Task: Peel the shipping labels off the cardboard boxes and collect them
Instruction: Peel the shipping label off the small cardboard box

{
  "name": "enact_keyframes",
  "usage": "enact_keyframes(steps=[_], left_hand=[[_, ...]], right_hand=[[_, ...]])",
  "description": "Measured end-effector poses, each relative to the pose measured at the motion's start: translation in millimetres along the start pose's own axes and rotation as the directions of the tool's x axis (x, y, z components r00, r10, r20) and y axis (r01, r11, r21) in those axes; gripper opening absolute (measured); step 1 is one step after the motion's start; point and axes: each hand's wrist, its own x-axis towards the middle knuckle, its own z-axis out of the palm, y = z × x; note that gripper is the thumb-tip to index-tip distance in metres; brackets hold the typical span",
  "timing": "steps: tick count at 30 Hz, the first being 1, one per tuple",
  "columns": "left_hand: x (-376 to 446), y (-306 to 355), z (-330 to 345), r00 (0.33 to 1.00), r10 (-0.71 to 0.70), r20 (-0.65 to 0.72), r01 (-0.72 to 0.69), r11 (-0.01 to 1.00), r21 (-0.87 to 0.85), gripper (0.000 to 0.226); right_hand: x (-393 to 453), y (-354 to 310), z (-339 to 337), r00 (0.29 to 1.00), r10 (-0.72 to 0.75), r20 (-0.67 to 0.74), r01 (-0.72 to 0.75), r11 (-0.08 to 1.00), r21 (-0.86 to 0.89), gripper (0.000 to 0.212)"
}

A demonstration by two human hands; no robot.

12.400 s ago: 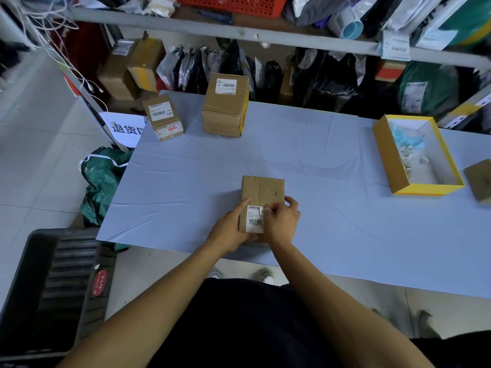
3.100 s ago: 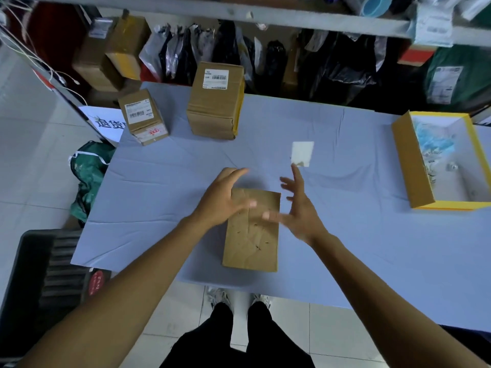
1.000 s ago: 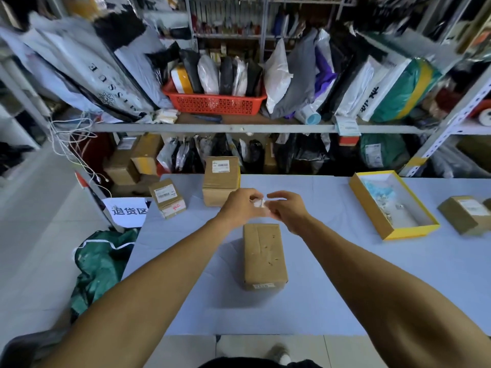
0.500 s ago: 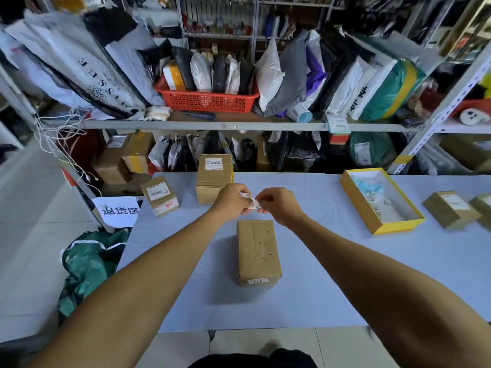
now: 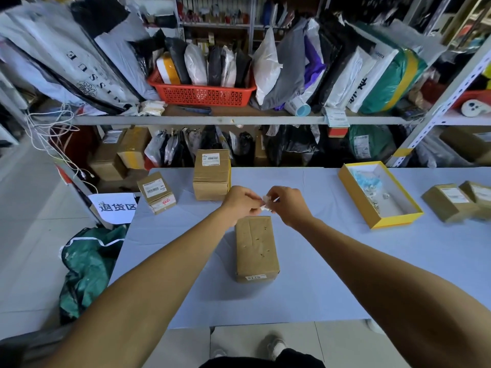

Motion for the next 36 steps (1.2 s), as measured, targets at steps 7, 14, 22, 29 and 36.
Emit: enact_keyframes(steps=[7, 14, 22, 29, 36], left_hand=[[26, -5, 39, 0.977, -0.057, -0.208, 0.062, 0.998, 0.018, 0.022], [15, 19, 122, 0.992, 0.118, 0.053, -0.126, 0.973, 0.194, 0.02], [14, 34, 230, 0.989, 0.056, -0.135, -0.046, 0.995, 0.083, 0.013], [6, 42, 278, 0.99, -0.12, 0.074, 0.132, 0.975, -0.177, 0.007], [39, 50, 293, 0.979, 0.2, 0.049, -0.206, 0.939, 0.276, 0.018]], right_hand=[[-9, 14, -19, 0.994, -0.091, 0.053, 0.092, 0.996, -0.006, 0.01], [-23, 92, -75, 0.986, 0.13, -0.108, -0.104, 0.97, 0.219, 0.005], [-43, 163, -148, 0.995, 0.091, -0.039, -0.069, 0.919, 0.388, 0.005], [-47, 216, -172, 0.979, 0.205, -0.017, -0.187, 0.922, 0.338, 0.009], [-26, 233, -166, 0.896, 0.441, 0.054, -0.342, 0.607, 0.717, 0.01]])
